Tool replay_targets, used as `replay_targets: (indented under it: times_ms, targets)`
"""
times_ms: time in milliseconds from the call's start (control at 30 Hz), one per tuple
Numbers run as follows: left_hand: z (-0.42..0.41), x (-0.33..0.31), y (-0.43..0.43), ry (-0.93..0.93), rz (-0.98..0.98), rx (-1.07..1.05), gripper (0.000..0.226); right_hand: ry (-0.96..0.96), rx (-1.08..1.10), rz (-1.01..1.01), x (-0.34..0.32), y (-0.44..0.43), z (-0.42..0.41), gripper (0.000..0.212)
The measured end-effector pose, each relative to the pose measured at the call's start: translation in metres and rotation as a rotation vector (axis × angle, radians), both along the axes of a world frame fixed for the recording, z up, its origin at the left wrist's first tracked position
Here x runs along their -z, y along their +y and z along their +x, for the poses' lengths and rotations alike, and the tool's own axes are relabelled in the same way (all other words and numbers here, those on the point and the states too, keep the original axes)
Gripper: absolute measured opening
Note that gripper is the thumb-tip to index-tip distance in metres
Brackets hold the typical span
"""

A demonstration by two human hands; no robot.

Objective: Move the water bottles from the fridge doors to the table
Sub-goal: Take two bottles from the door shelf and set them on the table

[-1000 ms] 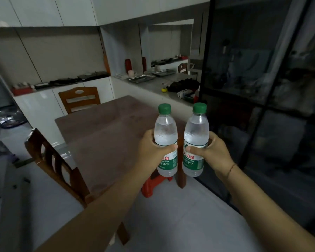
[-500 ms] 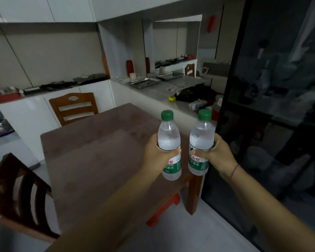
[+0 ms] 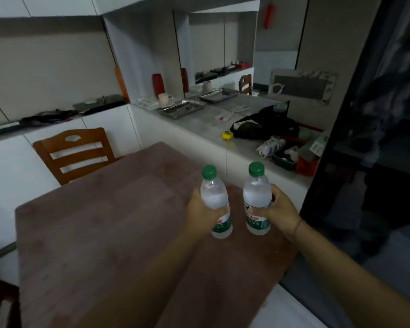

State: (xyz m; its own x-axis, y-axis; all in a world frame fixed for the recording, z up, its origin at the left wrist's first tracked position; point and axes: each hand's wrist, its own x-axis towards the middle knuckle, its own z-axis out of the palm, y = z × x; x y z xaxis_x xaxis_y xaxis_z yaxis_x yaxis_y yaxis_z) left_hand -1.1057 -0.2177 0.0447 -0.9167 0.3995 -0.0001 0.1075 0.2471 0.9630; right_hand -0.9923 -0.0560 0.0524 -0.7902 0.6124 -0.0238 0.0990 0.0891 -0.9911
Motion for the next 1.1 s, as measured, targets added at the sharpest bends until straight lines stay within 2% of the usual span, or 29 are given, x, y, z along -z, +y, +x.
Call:
replay_targets:
  times_ms: [133,400,533,700,933,1033,1100]
  targets:
    - [-0.045,0.025,0.030,-0.010,-0.099,-0.049,0.078,-0.030,-0.040,-0.013,0.023,0.036,-0.053,0.061]
    - [-0.093,0.049,0.088,-0.055,-0.166,-0.135,0.052,-0.156,-0.204,0.078,0.065,0.101,-0.155,0.066]
    - [-0.112,0.055,0.109,-0.060,-0.188,-0.188,0.053,-0.221,-0.252,0.094,0.083,0.119,-0.190,0.066]
    - [-0.129,0.066,0.129,-0.064,-0.208,-0.213,0.048,-0.234,-0.292,0.105,0.091,0.132,-0.215,0.064]
    - [-0.136,0.083,0.141,-0.093,-0.220,-0.231,0.054,-0.246,-0.324,0.112,0.100,0.139,-0.231,0.057]
    - [-0.136,0.087,0.142,-0.066,-0.232,-0.221,0.037,-0.293,-0.333,0.113,0.108,0.141,-0.231,0.063]
    - [-0.135,0.085,0.143,-0.054,-0.229,-0.207,0.036,-0.301,-0.336,0.124,0.124,0.146,-0.236,0.062]
